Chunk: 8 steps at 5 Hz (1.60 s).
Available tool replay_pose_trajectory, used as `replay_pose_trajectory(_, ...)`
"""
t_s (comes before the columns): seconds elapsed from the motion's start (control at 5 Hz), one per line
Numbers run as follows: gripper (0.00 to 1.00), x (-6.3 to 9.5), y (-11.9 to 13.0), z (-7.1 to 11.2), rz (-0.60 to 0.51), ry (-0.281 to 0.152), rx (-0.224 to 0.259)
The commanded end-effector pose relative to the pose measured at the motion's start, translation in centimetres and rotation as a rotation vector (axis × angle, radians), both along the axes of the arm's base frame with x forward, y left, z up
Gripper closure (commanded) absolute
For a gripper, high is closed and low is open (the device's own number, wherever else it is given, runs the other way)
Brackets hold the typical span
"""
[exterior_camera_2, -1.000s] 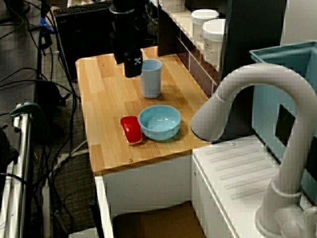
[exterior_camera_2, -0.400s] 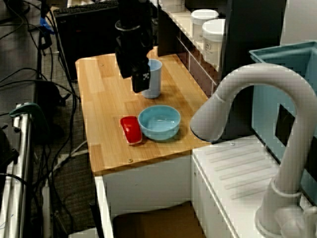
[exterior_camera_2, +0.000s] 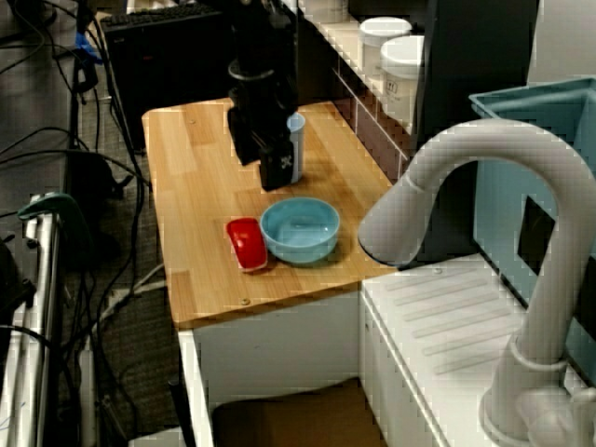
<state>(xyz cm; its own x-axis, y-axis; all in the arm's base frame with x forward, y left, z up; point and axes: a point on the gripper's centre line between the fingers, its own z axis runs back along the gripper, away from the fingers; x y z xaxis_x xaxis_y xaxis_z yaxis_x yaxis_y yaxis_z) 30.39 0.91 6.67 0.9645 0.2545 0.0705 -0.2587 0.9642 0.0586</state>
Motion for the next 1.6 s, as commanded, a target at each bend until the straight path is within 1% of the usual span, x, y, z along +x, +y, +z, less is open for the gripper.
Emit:
replay_pose_trajectory(0.0,0.0,0.4,-1.6,-0.4,-0.003,-0.021,-0.002)
replay_pose_trajectory(0.2,0.0,0.2,-2.1,-0.4,-0.016,-0.017,-0.004)
replay_pose_trajectory(0.4,0.0,0.0,-2.2,-1.1,-0.011,-0.014,0.005)
replay_pose_trajectory(0.8,0.0,0.4,-1.9,-3.2,-0.001,0.02,0.022)
replay_pose_trajectory(1.0,0.0,0.5,-1.7,-3.6,0.007,0.034,0.013)
replay_pose_trajectory(1.2,1.0,0.5,-1.4,-3.7,0.003,0.047,0.007)
replay_pose_trajectory(1.4,1.0,0.3,-0.9,-2.9,-0.01,0.055,-0.018)
